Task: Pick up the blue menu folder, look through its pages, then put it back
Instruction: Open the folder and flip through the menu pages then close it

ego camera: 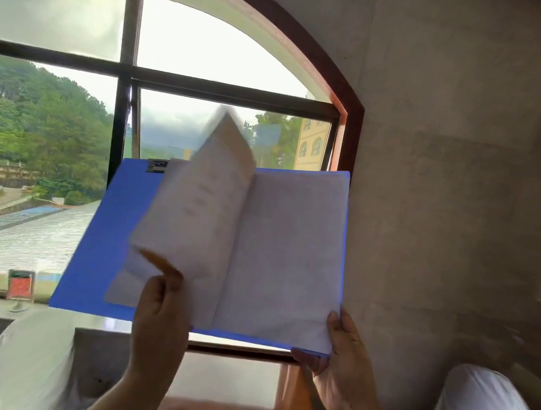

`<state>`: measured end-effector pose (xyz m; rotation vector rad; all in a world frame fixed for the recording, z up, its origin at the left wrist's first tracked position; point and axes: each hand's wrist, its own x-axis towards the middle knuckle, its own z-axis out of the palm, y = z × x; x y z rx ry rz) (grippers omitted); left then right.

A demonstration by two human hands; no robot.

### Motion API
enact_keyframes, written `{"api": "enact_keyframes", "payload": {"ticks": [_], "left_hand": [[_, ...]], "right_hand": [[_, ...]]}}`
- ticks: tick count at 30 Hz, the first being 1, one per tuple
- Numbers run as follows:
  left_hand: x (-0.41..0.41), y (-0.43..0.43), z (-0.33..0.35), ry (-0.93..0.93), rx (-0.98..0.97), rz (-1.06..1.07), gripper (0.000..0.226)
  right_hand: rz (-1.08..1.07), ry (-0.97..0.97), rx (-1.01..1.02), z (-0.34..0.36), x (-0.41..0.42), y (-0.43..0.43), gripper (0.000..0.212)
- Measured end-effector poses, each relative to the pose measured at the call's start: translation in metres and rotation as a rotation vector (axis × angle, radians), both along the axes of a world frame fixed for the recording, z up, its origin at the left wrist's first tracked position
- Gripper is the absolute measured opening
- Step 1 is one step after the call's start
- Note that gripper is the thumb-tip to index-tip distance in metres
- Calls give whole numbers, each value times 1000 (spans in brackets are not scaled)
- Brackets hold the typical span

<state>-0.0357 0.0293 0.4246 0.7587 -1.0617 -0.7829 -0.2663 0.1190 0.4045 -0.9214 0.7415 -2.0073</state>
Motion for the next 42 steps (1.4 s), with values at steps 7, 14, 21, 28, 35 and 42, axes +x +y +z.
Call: {"api": "enact_keyframes", "payload": {"ticks": [7,14,21,28,35,42], "left_hand": [[20,-6,-11,-37,110,-105,37],[35,-23,-23,-9,214,-34,32],[35,-24,-24,-36,260,-6,36],[34,-7,-27,-225,270,144,58],[-7,27,-20,-785,-579,365,39],[-43,21,-2,-1125,-621,366,75]], "right_hand": [[-35,6,-3,5,-5,-1,26],[-50,-1,5,5,-11,0,27],[-50,-14,13,1,-12,-3,28],[-45,-38,1,-1,-14,-5,25],[-11,-70,22,-3,1,-11,27],[100,-115,-29,-5,19,-25,42]]}}
